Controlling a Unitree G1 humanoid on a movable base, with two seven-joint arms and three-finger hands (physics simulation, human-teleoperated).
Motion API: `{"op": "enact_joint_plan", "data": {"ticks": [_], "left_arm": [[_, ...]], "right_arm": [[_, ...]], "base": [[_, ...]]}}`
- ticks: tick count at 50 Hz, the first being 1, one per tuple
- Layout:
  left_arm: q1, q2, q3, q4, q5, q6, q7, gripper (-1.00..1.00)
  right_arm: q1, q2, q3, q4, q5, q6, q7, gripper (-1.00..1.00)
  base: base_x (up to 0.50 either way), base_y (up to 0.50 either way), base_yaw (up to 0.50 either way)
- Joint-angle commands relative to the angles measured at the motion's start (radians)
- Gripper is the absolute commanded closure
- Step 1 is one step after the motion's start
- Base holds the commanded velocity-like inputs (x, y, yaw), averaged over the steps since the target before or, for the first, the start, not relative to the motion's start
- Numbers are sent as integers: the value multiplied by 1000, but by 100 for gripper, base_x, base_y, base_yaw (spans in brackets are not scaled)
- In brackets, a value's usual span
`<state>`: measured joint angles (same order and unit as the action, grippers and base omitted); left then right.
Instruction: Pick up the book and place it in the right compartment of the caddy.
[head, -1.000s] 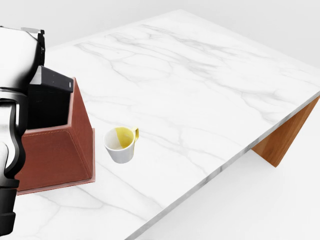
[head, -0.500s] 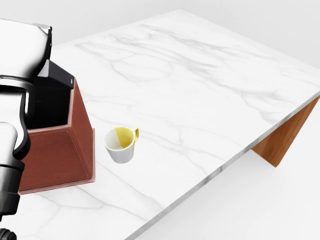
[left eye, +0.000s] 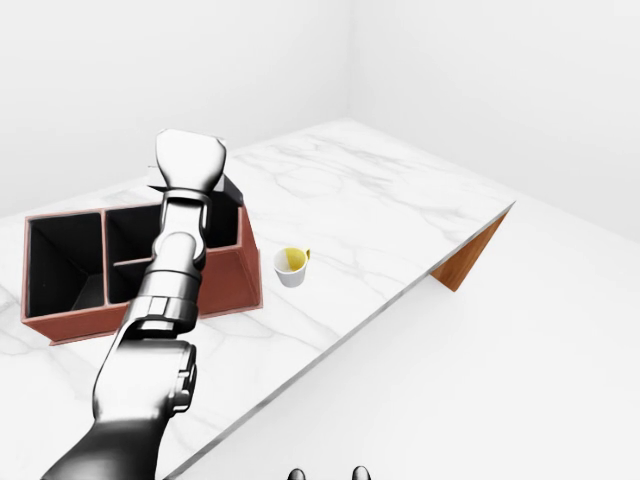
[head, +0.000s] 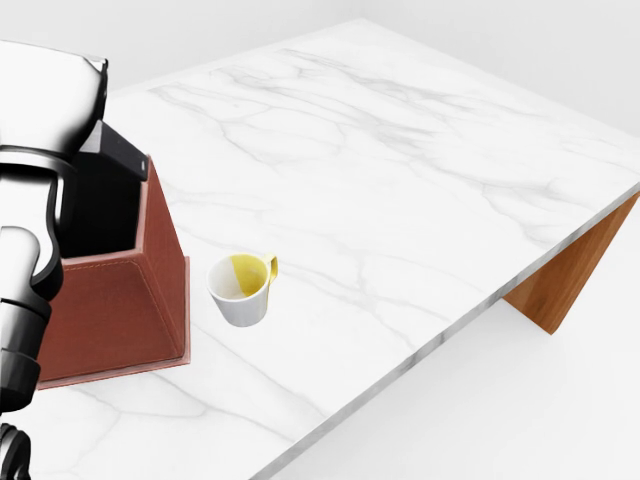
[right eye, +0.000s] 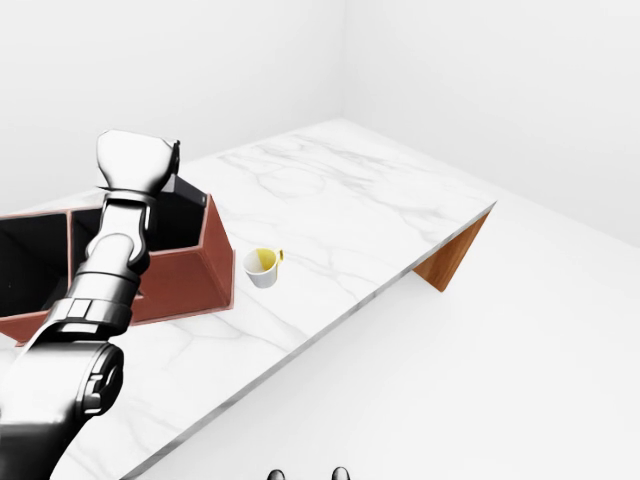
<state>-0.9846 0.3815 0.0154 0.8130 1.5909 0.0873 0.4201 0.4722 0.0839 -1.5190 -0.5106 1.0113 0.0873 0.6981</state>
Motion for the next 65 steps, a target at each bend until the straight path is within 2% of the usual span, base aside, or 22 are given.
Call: {"op": "enact_joint_plan", "data": {"ticks": [1,13,32,34,46,65], "left_arm": [[-60,20,-7,95,-43,0,86,100],[-118,35,-20,223,-70,0,103,100],[-155,52,-42,333,-116,0,103,100],[-153,50,-57,343,-97,0,103,100],[-156,51,-58,367,-109,0,103,100],[-161,42,-81,402,-54,0,103,100]], "right_arm": [[2,1,-2,-3,4,0,0,-100],[1,1,-5,-5,4,0,0,-100],[2,0,-4,-8,4,0,0,-100],[2,2,-4,-7,3,0,0,-100],[1,1,-6,-5,2,0,0,-100],[1,3,-5,-10,2,0,0,-100]], "base": [[0,0,0],[0,0,0],[0,0,0],[0,0,0],[0,0,0],[0,0,0]]}}
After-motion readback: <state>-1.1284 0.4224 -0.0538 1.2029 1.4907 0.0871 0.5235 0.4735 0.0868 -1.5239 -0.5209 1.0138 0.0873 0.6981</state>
